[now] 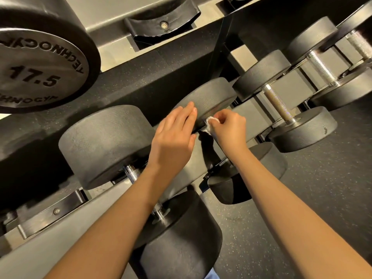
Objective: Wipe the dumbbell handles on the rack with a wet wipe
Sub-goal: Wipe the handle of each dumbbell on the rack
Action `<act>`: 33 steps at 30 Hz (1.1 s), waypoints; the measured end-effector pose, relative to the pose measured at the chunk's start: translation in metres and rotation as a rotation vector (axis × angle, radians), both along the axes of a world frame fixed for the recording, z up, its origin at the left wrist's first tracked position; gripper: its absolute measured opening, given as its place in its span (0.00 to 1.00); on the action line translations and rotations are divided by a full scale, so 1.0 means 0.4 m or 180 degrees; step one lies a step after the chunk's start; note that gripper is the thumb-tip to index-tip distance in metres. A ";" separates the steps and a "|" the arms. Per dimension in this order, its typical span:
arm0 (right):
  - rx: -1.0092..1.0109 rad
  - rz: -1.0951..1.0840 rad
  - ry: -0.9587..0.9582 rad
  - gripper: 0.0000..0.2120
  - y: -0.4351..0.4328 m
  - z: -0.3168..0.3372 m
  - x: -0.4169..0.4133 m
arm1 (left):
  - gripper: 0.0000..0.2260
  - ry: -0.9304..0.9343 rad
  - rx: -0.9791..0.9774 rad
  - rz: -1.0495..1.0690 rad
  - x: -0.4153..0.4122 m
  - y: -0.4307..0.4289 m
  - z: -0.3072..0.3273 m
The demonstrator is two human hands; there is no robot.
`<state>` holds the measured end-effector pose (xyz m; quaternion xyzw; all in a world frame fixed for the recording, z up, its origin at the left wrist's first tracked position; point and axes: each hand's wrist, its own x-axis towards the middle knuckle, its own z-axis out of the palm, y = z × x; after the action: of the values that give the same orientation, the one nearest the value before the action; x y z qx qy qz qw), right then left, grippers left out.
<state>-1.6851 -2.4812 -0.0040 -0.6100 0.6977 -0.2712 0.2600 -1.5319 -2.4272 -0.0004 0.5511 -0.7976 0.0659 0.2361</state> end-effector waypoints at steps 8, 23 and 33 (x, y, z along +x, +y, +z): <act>0.0957 0.0183 0.0299 0.05 0.034 0.062 -0.094 | 0.13 0.1198 0.1365 -0.0031 -0.084 0.062 -0.017; 0.0008 0.0343 0.0627 0.07 0.115 0.085 -0.215 | 0.09 0.2411 0.1141 0.1034 -0.186 -0.020 -0.051; 0.0097 -0.0112 0.0012 0.19 0.134 0.051 -0.225 | 0.12 0.2158 0.1295 0.0909 -0.246 0.006 -0.086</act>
<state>-1.7752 -2.4275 0.0165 -0.5941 0.7129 -0.2639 0.2631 -1.6302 -2.4250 -0.0348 0.6820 -0.5872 -0.2461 0.3600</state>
